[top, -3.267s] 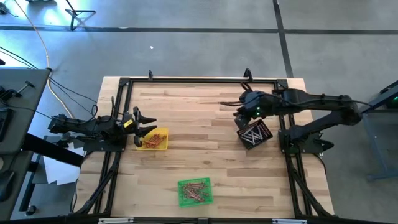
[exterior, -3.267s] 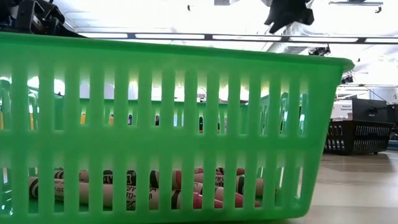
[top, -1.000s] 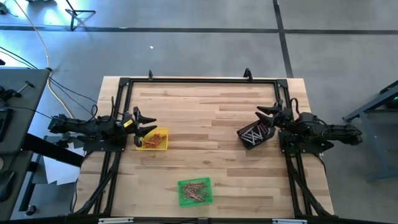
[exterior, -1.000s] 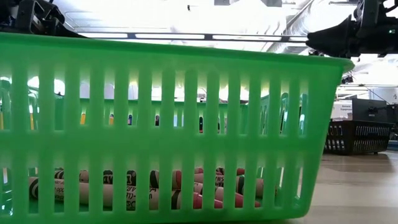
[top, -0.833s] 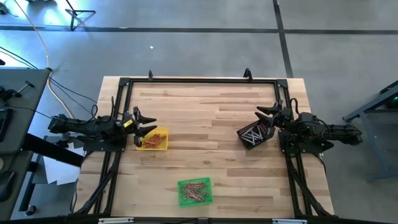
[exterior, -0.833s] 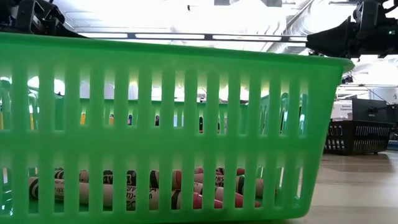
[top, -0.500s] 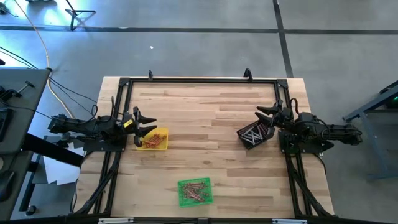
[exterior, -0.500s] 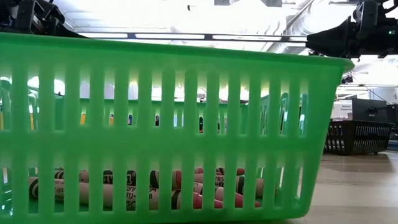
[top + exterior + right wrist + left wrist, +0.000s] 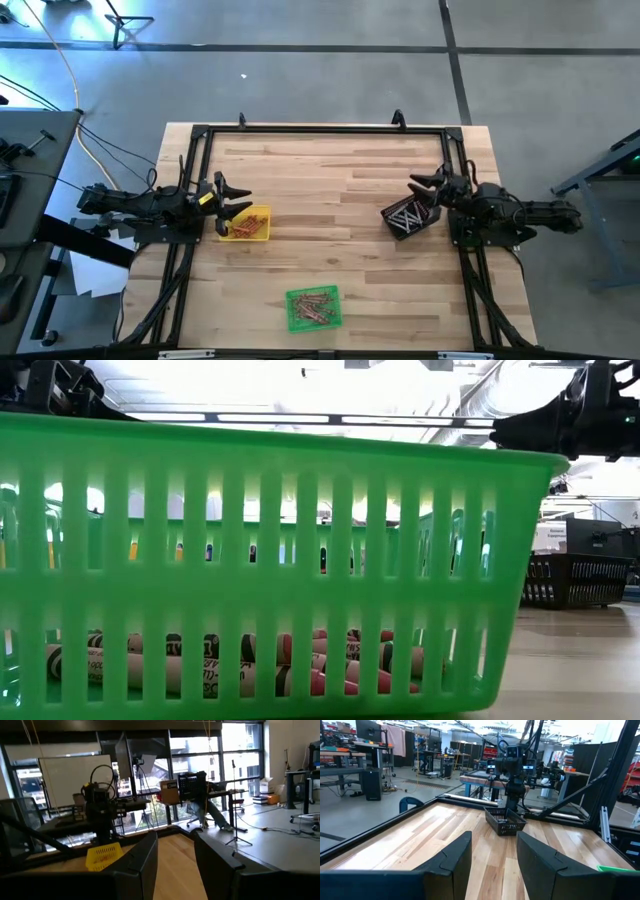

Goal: Sort crayons
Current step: Return to Home Position

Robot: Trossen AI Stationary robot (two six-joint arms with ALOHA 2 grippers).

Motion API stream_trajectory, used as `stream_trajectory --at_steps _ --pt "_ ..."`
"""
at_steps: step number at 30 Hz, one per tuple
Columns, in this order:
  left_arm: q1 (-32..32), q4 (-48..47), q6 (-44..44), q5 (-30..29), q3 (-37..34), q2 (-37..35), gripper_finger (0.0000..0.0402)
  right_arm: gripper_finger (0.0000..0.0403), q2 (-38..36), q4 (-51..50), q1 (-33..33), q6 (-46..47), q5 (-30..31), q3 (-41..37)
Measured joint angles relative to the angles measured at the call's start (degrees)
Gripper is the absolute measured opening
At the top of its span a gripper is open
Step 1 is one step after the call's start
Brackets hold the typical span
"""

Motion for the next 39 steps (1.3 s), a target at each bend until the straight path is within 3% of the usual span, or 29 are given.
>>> stream_trajectory --at_steps 39 --pt "0.0 0.0 0.0 0.0 0.0 0.0 0.0141 0.0124 0.2 -1.0 0.0 -0.8 0.0 -0.1"
